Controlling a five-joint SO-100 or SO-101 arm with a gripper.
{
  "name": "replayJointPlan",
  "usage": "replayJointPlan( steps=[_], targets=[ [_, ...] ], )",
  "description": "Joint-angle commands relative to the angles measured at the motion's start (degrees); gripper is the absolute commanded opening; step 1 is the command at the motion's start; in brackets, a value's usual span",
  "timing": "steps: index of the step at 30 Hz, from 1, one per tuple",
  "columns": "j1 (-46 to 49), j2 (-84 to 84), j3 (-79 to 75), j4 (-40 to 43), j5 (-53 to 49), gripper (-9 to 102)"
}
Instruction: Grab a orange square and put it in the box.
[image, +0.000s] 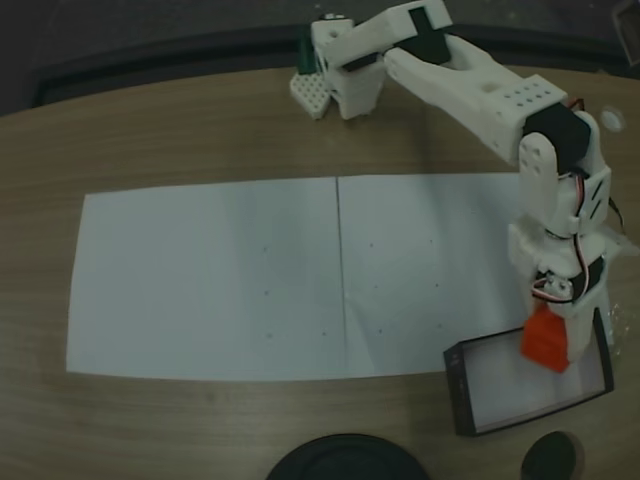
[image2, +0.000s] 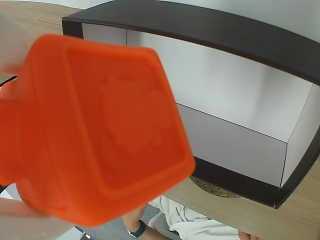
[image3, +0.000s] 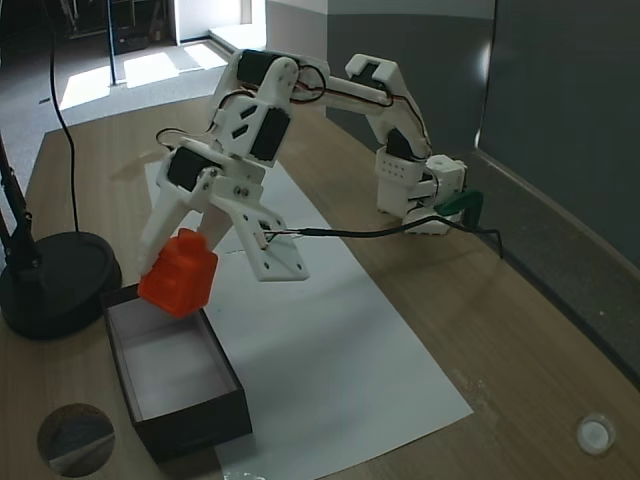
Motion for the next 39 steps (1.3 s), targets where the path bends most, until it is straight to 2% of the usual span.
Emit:
replayJointPlan(
  steps=[1,14,21,31,33,36,38,39],
  targets=[
    [0.62,1.67,-3.43,-1.23,-0.09,9],
    [0.79,-0.62,-3.52,-1.41,-0.26,10],
    [1.32,-0.26,-3.43,-0.53,-0.18,34],
    [1.67,-0.09,-3.52,-0.44,-0.26,34],
    [2.64,0.44,-3.96,0.97,-0.35,29],
    [5.71,2.99,-6.59,5.19,-0.62,11],
    [8.79,5.8,-9.67,8.88,-4.31,0],
    [10.55,7.56,-11.34,11.43,-6.06,0]
  ],
)
